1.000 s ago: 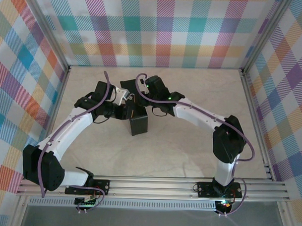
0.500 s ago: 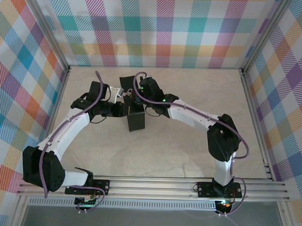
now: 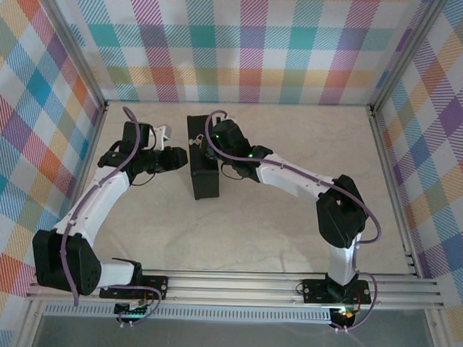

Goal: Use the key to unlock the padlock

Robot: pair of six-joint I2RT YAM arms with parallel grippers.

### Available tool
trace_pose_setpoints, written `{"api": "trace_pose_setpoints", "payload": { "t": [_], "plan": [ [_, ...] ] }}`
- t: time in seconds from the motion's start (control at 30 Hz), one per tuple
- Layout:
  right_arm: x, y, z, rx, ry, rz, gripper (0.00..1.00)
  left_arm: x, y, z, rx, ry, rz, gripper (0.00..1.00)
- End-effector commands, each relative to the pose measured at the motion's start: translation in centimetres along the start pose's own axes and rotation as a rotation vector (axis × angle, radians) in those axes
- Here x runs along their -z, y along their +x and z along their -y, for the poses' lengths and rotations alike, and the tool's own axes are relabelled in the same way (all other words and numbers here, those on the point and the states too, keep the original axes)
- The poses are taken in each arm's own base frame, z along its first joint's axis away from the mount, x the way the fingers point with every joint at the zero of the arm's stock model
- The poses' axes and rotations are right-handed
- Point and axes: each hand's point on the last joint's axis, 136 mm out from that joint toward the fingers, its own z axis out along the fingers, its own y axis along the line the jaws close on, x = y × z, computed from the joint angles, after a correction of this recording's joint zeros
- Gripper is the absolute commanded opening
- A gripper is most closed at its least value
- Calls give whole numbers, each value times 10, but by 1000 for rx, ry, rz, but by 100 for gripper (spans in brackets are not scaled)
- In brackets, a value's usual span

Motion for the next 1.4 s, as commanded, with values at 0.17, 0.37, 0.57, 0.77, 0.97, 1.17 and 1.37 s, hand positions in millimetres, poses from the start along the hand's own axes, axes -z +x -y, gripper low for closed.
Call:
{"api": "trace_pose_setpoints", "payload": {
  "t": [0.17,0.37,0.57,0.77,0.97,1.17,1.37],
  "plan": [
    [-10,5,-3,24,16,-16,8,-25,6,2,18,35,-43,40],
    [-16,4,-17,194,71,-10,8,-29,19,-1,16,27,-80,40],
    [-26,2,-13,296,115,-10,8,-24,22,-10,21,-5,-92,39],
    [-20,-19,-9,230,68,34,9,5,10,-16,20,-30,-32,42],
    [0,-57,4,181,15,82,10,25,-4,-18,21,-62,22,52],
    [24,-78,42,140,53,116,10,28,-11,-31,51,-103,45,54],
    [35,-52,122,104,189,39,12,35,-12,-39,59,-158,57,54]
  ]
}}
